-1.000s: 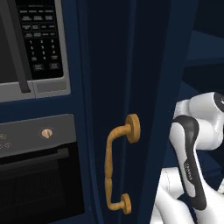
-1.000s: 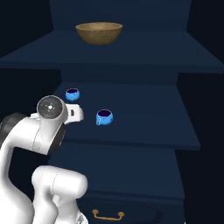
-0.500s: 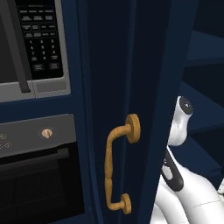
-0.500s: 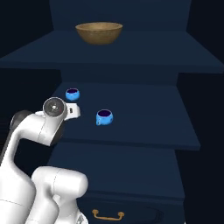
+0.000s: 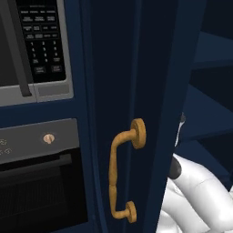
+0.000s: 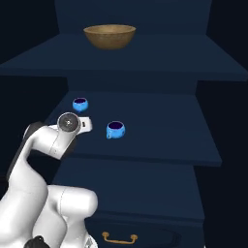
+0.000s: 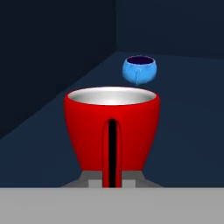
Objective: Gather all objects into one cabinet and sort the glasses and bowls to opposite sides.
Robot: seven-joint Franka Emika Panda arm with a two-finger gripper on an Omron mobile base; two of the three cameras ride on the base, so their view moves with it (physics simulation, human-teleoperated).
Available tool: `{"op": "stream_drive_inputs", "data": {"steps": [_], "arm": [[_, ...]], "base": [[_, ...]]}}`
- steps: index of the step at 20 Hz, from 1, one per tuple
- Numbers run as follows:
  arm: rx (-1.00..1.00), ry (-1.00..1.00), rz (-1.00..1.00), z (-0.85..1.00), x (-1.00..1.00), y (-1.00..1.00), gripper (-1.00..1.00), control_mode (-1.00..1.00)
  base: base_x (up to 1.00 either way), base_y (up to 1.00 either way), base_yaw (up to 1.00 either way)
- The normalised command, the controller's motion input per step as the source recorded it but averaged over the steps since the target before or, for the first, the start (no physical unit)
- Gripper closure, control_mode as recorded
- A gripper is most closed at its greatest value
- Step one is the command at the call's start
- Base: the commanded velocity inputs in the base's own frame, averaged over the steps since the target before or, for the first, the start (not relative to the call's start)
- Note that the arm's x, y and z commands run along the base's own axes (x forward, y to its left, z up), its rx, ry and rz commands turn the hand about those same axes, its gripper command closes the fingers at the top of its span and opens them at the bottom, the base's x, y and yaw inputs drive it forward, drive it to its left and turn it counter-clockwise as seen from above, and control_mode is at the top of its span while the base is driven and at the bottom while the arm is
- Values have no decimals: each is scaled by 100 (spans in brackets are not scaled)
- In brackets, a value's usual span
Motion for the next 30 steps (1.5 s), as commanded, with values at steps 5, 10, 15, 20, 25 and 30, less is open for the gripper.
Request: {"op": "stream_drive_inputs", "data": {"steps": [5,10,15,20,25,30], "arm": [[5,-3,5,-31,16,0,100,-100],[9,-7,3,-7,8,0,100,-100],[5,-4,1,-3,40,11,100,-100],[0,0,0,-5,60,25,100,-100],[0,0,0,-21,40,18,100,-100],[0,0,0,-6,21,10,100,-100]], "base": [[0,0,0],[0,0,0],[0,0,0],[0,0,0],[0,0,0],[0,0,0]]}}
